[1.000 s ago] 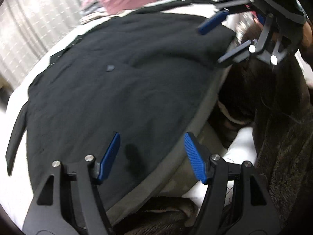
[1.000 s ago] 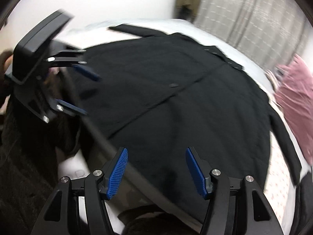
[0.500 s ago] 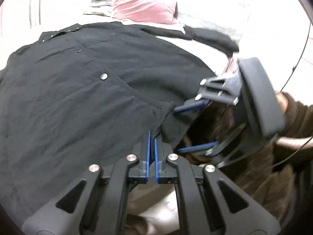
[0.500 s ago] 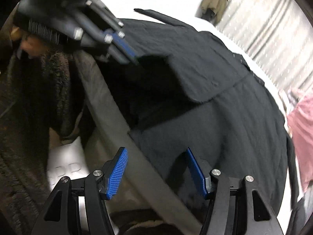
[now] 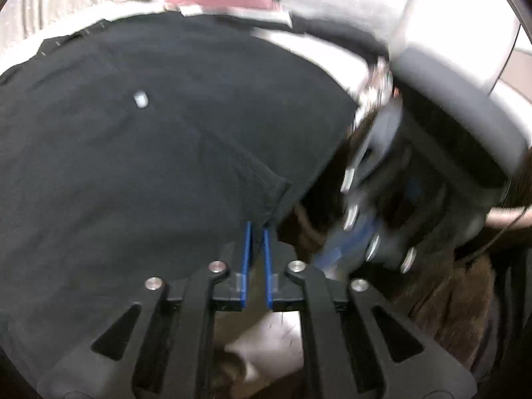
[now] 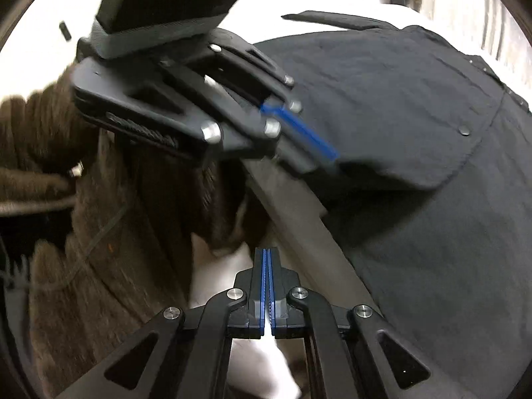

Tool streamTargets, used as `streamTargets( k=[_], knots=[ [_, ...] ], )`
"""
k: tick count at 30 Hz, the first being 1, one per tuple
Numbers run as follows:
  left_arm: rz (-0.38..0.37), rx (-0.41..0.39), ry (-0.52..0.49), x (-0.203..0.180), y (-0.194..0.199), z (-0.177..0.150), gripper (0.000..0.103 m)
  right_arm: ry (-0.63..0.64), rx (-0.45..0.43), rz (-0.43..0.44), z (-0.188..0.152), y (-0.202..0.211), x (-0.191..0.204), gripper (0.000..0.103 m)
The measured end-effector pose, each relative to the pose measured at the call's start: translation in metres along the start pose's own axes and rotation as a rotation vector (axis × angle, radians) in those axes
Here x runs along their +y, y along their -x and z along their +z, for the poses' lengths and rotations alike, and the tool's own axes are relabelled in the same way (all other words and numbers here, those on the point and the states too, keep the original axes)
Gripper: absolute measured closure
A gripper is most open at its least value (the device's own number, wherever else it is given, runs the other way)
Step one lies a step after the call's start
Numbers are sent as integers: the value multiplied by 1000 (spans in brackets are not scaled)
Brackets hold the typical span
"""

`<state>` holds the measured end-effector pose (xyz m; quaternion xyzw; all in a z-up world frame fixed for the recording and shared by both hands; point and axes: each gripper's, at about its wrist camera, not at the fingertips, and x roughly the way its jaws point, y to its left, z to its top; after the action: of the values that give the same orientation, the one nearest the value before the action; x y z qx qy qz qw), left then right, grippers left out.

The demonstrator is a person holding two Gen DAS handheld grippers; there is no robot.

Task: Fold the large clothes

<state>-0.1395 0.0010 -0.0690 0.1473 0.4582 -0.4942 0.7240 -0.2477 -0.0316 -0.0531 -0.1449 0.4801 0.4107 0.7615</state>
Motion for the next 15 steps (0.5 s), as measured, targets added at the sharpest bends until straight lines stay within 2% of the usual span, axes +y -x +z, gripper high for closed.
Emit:
streamTargets(
  k=[1,3,4,6,7,9,11,13,15],
  knots=[
    [-17,45,-20,-3,-4,-3,83,-10,-3,-11,-1,5,-3,100],
    [-53,69,-42,-8,0,-6,72,-66,-22,-53,-3,22,-21,94],
    [-72,54,-51,-9,7,-5,68,-88,-32,-72,-4,29,-29,89],
    [-59,-10,-43,-6,21,0,41,-140,-65,-108,-1,46,-49,80],
    [-33,-64,-28,-2,30,5,35,-158,-90,-126,3,55,-60,73],
    [0,-109,4,9,35,12,32,-190,-129,-159,14,65,-74,62],
    [52,-81,66,25,31,19,32,-225,-177,-188,33,70,-91,47],
    [110,-54,141,46,30,25,32,-257,-216,-209,50,74,-107,44],
    [161,-69,208,64,38,28,32,-293,-257,-245,74,74,-128,41]
  ],
)
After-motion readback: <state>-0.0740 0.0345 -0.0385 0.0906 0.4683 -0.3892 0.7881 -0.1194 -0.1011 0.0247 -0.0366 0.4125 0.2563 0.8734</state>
